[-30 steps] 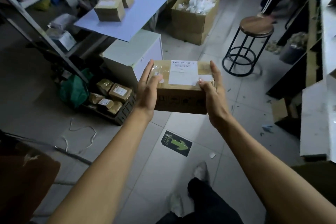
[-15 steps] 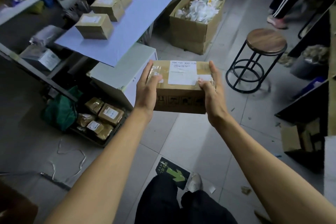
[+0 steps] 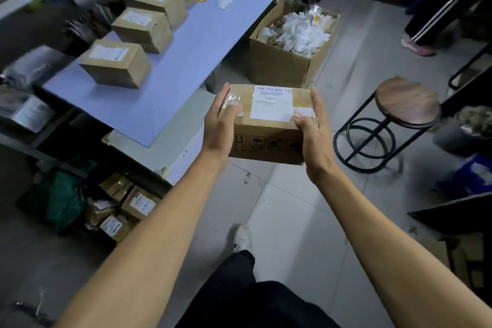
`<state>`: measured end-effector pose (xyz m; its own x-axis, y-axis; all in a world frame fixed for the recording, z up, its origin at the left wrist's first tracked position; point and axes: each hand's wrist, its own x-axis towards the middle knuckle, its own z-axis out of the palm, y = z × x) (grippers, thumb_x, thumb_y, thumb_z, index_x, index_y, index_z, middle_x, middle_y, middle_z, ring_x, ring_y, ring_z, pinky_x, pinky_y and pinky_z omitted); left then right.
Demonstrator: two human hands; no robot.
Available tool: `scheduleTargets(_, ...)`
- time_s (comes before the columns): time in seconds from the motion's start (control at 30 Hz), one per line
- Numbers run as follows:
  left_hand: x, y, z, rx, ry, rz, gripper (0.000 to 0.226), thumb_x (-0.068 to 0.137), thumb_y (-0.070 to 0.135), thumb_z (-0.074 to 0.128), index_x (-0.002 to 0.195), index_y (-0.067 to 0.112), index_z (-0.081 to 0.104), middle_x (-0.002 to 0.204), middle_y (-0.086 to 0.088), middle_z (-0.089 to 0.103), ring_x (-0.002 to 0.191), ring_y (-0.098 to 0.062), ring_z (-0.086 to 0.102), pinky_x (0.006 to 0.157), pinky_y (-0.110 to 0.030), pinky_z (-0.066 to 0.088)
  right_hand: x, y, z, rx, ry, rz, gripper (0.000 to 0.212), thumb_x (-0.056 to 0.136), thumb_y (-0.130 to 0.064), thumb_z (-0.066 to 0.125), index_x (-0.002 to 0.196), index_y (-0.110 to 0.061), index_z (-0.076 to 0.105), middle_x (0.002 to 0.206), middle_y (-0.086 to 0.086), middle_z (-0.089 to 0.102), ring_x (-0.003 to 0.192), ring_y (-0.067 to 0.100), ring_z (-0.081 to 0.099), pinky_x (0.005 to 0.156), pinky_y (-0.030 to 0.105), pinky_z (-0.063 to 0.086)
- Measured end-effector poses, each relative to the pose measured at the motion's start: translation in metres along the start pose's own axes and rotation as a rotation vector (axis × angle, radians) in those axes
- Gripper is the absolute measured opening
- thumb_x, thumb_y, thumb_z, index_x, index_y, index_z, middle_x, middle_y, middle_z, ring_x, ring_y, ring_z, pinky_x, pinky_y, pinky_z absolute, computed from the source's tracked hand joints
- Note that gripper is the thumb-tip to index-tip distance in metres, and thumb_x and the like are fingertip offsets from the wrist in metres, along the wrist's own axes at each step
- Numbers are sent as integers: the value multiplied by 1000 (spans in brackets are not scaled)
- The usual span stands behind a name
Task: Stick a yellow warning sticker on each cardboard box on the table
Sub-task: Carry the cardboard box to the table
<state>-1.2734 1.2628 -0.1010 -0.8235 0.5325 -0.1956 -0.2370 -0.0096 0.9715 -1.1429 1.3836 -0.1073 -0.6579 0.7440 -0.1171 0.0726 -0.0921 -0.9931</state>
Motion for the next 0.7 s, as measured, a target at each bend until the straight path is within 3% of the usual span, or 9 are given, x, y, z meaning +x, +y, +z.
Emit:
scheduleTargets(0.23, 140, 24, 26, 14, -35, -18, 58, 88, 32, 56, 145, 38, 46, 126, 3, 63, 112, -20, 67, 83, -34, 59, 134, -21, 18, -10, 62, 20, 70, 86, -37, 51, 151, -48, 28, 149, -11, 41, 129, 16, 50, 109, 48, 45)
scheduleTargets(0.4, 230, 30, 56, 3, -25, -71, 55, 83, 32, 59, 136, 45, 53, 136, -7, 55, 113, -26, 66, 79, -35, 58, 227, -18, 14, 9, 74, 54, 68, 85, -41, 51, 149, -51, 29, 143, -17, 42, 128, 13, 50, 100, 36, 49)
scheduleTargets(0.47, 268, 31, 71, -2, -11, -88, 54, 81, 32, 60, 133, 45, 55, 135, -7, 57, 113, -28, 66, 78, -37, 59, 268, -16, 8, 23, 65, 65, 66, 86, -41, 51, 148, -53, 30, 145, -17, 43, 128, 12, 50, 103, 39, 49)
scheduleTargets(0.57, 325, 31, 98, 21, 38, -92, 55, 79, 33, 60, 133, 46, 55, 134, -2, 60, 117, -28, 64, 91, -45, 58, 336, -17, -3, 11, 34, 59, 65, 87, -41, 52, 147, -53, 30, 131, -35, 45, 124, 1, 49, 99, 32, 48)
scheduleTargets(0.63, 362, 33, 119, 28, 60, -102, 57, 80, 33, 60, 135, 45, 54, 133, -2, 61, 114, -26, 65, 87, -42, 58, 382, -20, -12, 6, 11, 56, 65, 86, -42, 52, 146, -55, 31, 122, -44, 42, 120, -6, 48, 92, 25, 45)
scheduleTargets(0.7, 397, 37, 139, 16, 81, -129, 59, 80, 30, 59, 137, 44, 53, 131, -2, 62, 106, -25, 68, 75, -36, 58, 426, -24, -21, -7, -7, 70, 64, 84, -45, 52, 143, -58, 32, 122, -43, 42, 120, -5, 48, 90, 25, 44)
